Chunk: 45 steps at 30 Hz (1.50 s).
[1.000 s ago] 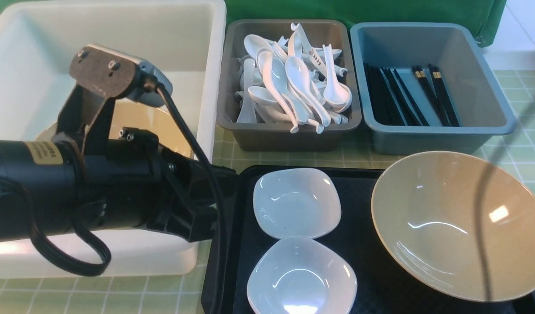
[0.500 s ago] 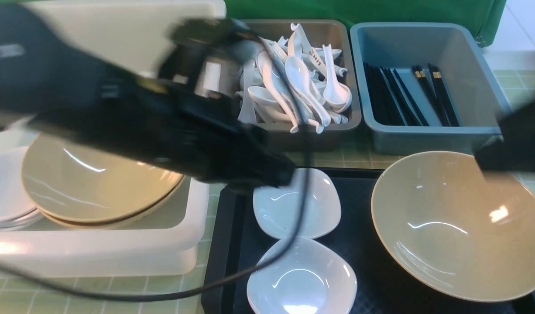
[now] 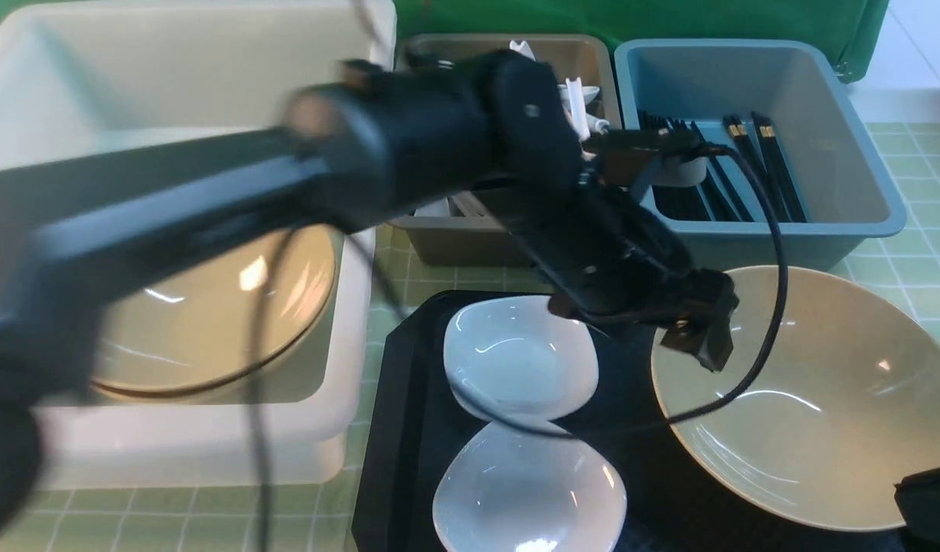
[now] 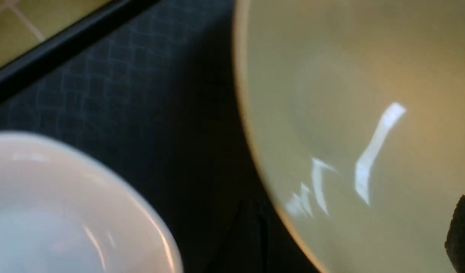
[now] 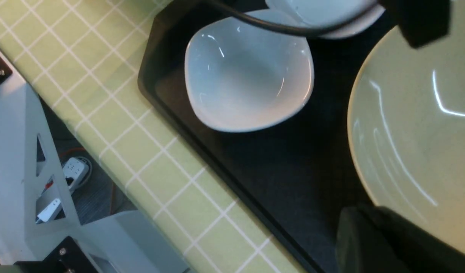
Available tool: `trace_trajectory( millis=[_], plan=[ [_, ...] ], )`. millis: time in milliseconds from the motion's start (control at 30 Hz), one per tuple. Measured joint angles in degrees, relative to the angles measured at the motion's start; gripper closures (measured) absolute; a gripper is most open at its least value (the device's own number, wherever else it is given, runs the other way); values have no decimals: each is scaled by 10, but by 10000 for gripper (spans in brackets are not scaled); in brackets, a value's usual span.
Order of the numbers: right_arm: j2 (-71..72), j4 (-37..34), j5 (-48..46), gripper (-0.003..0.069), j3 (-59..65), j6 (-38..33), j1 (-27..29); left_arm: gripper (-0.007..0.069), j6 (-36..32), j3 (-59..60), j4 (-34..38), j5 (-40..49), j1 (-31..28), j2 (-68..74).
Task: On green table put chopsticks spoon bowls plates into blue grey white boxes.
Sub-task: 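Grasp the large bowl on the tray by its rim, then place the tan bowl onto the bowl stack in the left bin with the left gripper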
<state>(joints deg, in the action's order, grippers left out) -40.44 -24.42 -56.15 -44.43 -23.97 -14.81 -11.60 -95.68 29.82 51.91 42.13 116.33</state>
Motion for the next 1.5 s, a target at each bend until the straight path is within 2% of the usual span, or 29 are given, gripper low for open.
trace_trajectory(
  millis=[167,300,433,467,533,700,900,1100,1167,1200,1367,1500],
  plan=[
    [1,0,1,635,0,0,0,56,29,-90,-1,42,-19,94],
    [1,0,1,635,0,0,0,240,25,-176,14,105,-35,160],
    [1,0,9,635,0,0,0,527,-10,-218,52,150,-47,172],
    [1,0,14,635,0,0,0,571,-13,-225,63,161,-54,171],
    [1,0,23,635,0,0,0,602,-20,-233,75,172,-63,166],
    [1,0,47,635,-1,0,0,607,-41,-234,72,185,-90,131],
    [1,0,53,635,-43,-33,0,606,-44,-234,18,190,-129,-5],
    [-7,-18,62,635,-88,-54,0,607,-55,-199,16,201,-212,-150],
    [-21,-51,62,635,-97,-79,0,607,-69,-148,22,201,-268,-208],
    [-40,-101,62,635,-103,-120,0,607,-84,-87,24,201,-323,-251],
    [-125,-249,50,634,-135,-239,0,607,-133,69,33,204,-509,-334],
    [-205,-272,36,634,-189,-273,-15,606,-173,163,57,191,-630,-348]
  ],
)
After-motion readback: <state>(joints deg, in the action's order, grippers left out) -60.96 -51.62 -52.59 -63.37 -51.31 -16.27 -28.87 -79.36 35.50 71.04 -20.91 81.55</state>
